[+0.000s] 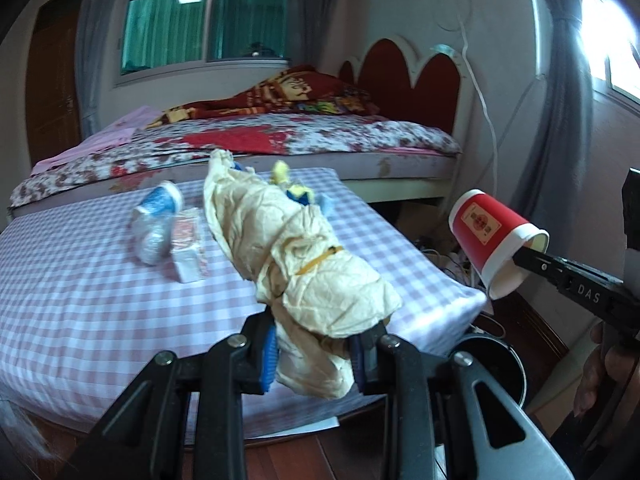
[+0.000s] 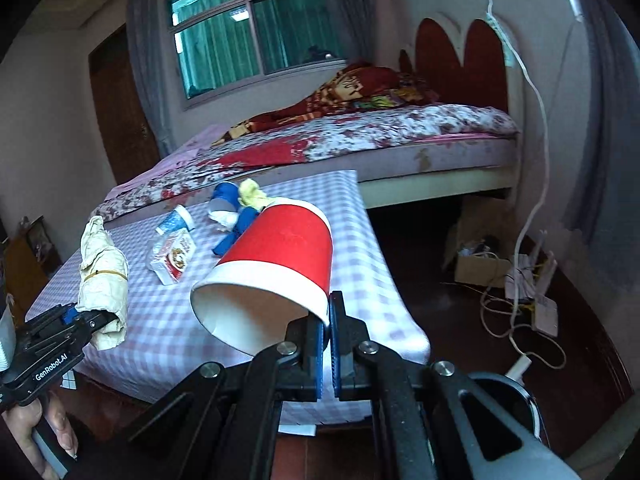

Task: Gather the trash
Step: 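Carry cloth and red cup over the black bucket and open both tools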

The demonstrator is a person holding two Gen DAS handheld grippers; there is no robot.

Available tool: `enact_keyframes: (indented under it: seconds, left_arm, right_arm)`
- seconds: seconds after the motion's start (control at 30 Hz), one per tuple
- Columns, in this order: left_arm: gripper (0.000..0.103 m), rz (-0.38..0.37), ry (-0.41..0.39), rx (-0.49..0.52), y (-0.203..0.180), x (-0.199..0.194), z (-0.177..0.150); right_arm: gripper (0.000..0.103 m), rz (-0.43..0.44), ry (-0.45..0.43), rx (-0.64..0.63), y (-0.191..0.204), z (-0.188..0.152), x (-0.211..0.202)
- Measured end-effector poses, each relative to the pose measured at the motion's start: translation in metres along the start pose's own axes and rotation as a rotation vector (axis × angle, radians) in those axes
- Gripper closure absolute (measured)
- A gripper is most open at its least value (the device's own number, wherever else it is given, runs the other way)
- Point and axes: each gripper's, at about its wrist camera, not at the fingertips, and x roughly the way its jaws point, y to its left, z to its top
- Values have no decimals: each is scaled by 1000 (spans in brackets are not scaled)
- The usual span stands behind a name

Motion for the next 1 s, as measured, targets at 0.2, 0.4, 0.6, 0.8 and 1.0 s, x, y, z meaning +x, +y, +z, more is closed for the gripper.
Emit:
enact_keyframes:
  seconds: [0.2, 0.4, 0.6, 0.8, 1.0]
  left_arm:
    - [73, -56, 15, 50, -32, 3, -4]
    - [73, -114, 37, 97, -66, 8, -12]
    - [73, -187, 69, 157, -111, 16, -22]
    - [73, -279, 115, 223, -158, 30, -33]
    - [73, -366, 179, 286, -201, 50, -50]
  right_arm:
    - [100, -50, -4, 23, -22, -12, -17]
    - [100, -110, -2, 68, -59, -23, -34]
    - [100, -182, 2, 116, -101, -36, -53]
    - [100, -243, 36, 150, -134, -56, -65]
    - [100, -289, 103, 179, -165, -79, -66]
